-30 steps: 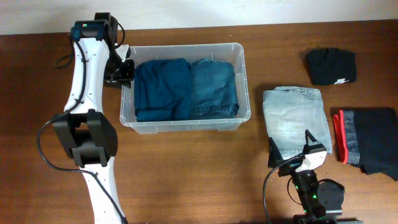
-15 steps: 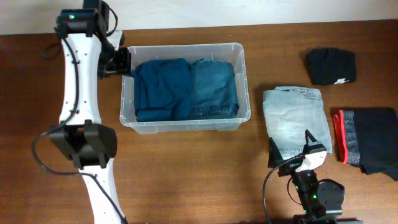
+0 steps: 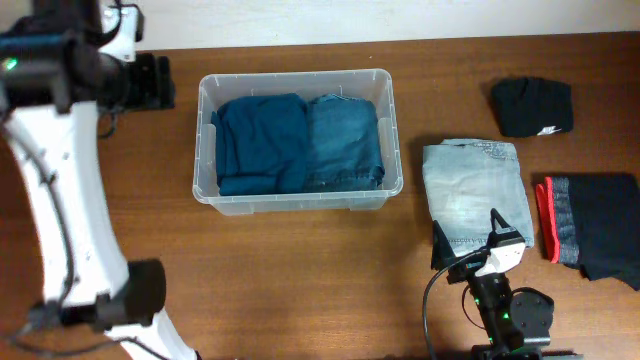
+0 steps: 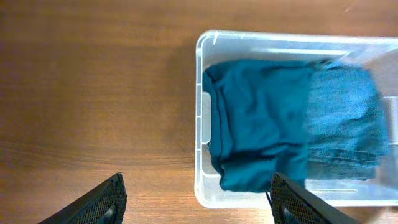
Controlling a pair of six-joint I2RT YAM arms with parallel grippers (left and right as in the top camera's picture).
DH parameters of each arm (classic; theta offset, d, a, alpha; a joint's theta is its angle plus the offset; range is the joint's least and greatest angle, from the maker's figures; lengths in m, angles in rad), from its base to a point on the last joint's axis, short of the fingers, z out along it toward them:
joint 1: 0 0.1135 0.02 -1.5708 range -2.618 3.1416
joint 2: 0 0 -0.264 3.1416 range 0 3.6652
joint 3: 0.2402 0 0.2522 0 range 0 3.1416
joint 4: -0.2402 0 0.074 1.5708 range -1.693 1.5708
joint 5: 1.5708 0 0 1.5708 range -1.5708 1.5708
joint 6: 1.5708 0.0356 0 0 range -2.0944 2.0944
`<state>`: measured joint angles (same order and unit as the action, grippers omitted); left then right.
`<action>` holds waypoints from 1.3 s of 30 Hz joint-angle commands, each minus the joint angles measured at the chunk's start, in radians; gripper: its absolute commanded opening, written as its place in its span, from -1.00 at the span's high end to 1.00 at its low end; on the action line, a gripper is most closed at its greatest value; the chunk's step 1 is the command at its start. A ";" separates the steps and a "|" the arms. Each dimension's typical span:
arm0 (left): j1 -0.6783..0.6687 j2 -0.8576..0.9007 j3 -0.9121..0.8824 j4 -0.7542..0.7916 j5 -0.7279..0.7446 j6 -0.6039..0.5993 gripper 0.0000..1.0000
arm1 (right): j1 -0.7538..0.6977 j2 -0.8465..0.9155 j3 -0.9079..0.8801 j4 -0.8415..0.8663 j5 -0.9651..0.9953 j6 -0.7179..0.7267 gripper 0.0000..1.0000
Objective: Pack container
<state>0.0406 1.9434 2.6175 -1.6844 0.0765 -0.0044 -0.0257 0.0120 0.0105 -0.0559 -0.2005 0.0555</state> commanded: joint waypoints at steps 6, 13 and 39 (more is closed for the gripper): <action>0.000 -0.178 0.022 -0.003 0.013 -0.010 -0.48 | -0.008 -0.008 -0.005 -0.007 0.010 0.001 -0.97; 0.000 -0.300 0.022 -0.003 0.014 -0.011 -0.49 | -0.008 -0.008 -0.005 -0.007 0.010 0.001 -0.97; -0.001 -1.114 -1.218 0.754 0.119 -0.017 -0.49 | -0.008 -0.008 -0.005 -0.007 0.010 0.001 -0.97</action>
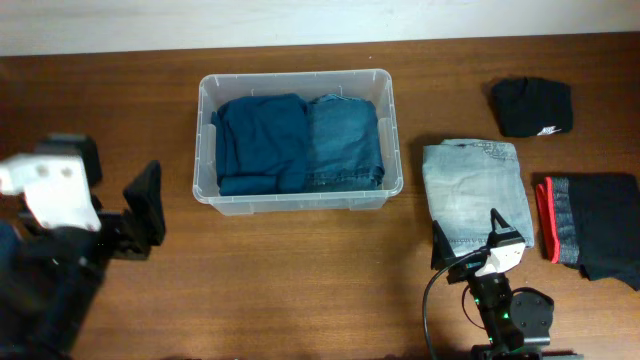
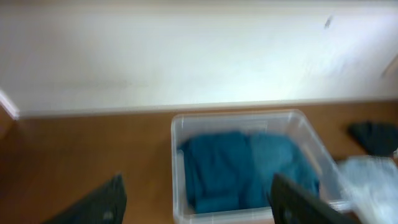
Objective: Pack container
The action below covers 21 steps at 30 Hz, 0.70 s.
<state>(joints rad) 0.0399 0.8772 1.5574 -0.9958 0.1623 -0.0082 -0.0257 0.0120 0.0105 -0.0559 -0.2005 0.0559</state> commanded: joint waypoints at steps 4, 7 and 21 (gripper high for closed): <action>0.000 -0.108 -0.404 0.252 0.031 -0.023 -0.56 | -0.008 -0.008 -0.005 -0.007 0.010 0.000 -0.97; 0.000 -0.101 -0.524 0.346 -0.005 -0.023 -0.99 | -0.008 -0.008 -0.005 -0.007 0.010 0.000 -0.97; 0.000 0.077 -0.613 0.374 -0.507 -0.022 -0.99 | -0.008 -0.008 -0.005 -0.007 0.010 0.000 -0.97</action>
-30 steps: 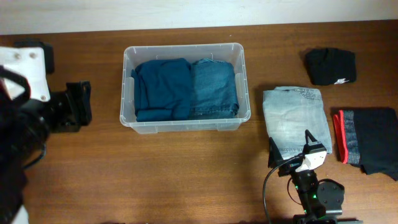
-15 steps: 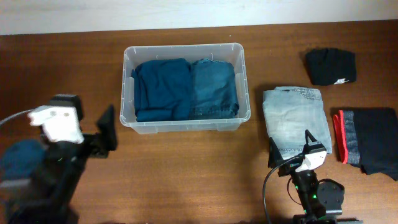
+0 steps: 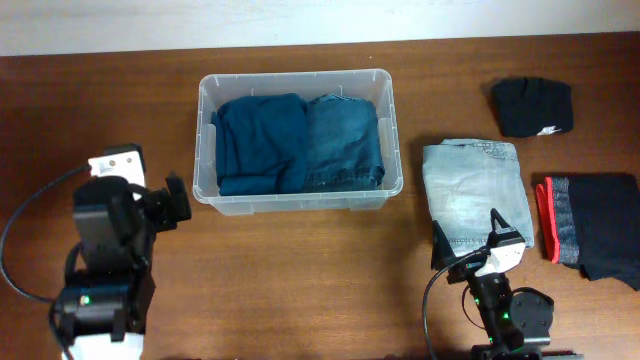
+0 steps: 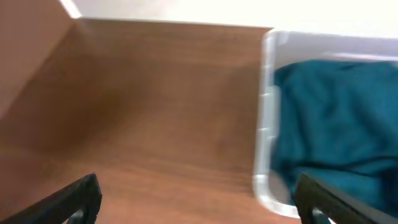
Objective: Pack container
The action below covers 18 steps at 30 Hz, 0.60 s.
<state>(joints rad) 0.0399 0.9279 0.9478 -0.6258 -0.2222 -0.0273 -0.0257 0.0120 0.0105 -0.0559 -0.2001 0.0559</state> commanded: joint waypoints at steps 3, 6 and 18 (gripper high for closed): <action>0.000 0.066 -0.003 0.005 -0.216 -0.003 -0.99 | -0.008 -0.008 -0.005 -0.007 0.009 0.000 -0.97; 0.016 0.093 -0.003 0.016 -0.264 -0.008 -0.99 | -0.008 -0.008 -0.005 -0.006 0.008 0.001 -0.97; 0.215 0.098 -0.003 0.022 0.006 -0.063 -0.99 | -0.008 0.001 -0.005 0.011 -0.084 0.296 -0.97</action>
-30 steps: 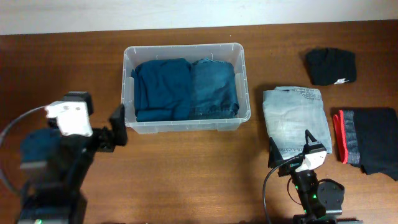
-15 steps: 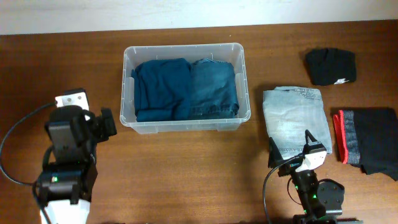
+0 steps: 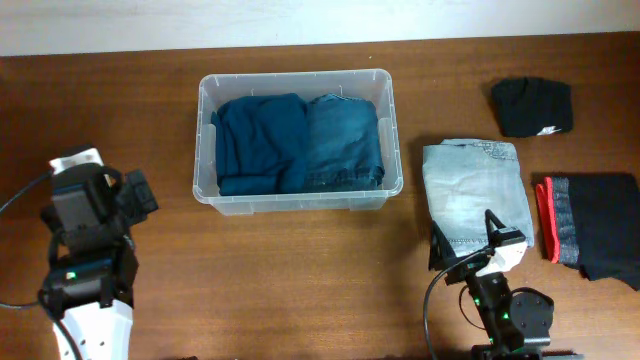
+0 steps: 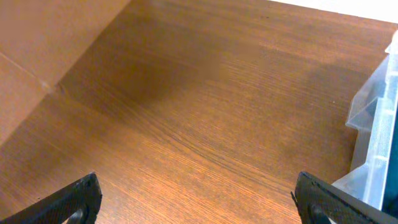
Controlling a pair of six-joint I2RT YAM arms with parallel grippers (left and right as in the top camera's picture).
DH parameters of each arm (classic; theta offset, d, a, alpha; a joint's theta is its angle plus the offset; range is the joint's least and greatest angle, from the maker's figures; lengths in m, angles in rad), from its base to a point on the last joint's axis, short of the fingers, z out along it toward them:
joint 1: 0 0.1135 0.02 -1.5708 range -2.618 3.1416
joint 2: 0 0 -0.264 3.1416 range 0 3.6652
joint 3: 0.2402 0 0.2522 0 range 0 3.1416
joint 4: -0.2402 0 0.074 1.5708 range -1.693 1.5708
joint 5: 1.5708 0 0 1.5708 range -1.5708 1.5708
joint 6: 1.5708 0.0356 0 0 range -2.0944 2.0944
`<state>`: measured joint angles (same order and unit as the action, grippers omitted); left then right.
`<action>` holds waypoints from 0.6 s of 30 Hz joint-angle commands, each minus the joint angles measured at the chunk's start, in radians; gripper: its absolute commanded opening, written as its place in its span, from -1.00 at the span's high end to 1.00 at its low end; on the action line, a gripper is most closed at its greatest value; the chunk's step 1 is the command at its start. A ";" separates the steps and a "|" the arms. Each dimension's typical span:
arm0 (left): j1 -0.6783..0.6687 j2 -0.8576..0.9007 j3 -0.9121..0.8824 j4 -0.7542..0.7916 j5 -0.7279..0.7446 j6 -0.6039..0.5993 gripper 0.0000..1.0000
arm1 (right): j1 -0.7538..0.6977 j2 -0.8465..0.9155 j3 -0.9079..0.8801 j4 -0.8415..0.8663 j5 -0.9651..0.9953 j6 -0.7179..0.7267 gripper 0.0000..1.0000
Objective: Pack container
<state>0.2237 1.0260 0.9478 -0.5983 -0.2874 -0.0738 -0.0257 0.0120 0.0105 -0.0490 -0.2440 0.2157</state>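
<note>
The clear plastic container [image 3: 296,203] stands at the middle back. It holds a folded dark teal garment [image 3: 262,142] on the left and folded blue jeans [image 3: 344,140] on the right. Folded light-wash jeans [image 3: 474,185] lie on the table to its right. My left gripper [image 3: 138,196] is open over bare wood, left of the container and apart from it. In the left wrist view the left gripper [image 4: 199,202] has only table between its fingers, with the container's corner [image 4: 376,143] at the right edge. My right gripper [image 3: 466,242] stands open at the near edge of the light jeans.
A folded black garment [image 3: 531,105] lies at the back right. A dark garment with a red edge [image 3: 590,225] lies at the far right, beside the light jeans. The wall runs along the table's far edge.
My left arm has drawn back to the left, farther from the container's left wall. Its wrist view now shows only the container's corner. The right gripper and the clothes have not moved.
My left gripper was first open and looking down on the container's left end, with the arm reaching over the far left of the table. Then the arm was at the table's left, facing the container and wall. It then sat near the container's left wall, and now farther left.
</note>
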 commanded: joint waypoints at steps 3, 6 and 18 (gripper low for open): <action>0.048 0.001 -0.003 -0.026 0.071 -0.016 -0.99 | -0.008 0.001 -0.005 0.033 -0.109 0.171 -0.97; 0.048 0.001 -0.003 -0.027 0.071 -0.016 -0.99 | -0.008 0.001 0.001 0.061 -0.191 0.171 -0.97; 0.048 0.001 -0.003 -0.027 0.071 -0.016 -0.99 | -0.008 0.008 0.355 -0.358 0.163 0.167 -0.97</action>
<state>0.2661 1.0260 0.9478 -0.6273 -0.2317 -0.0765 -0.0257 0.0166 0.2493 -0.3416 -0.2703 0.3717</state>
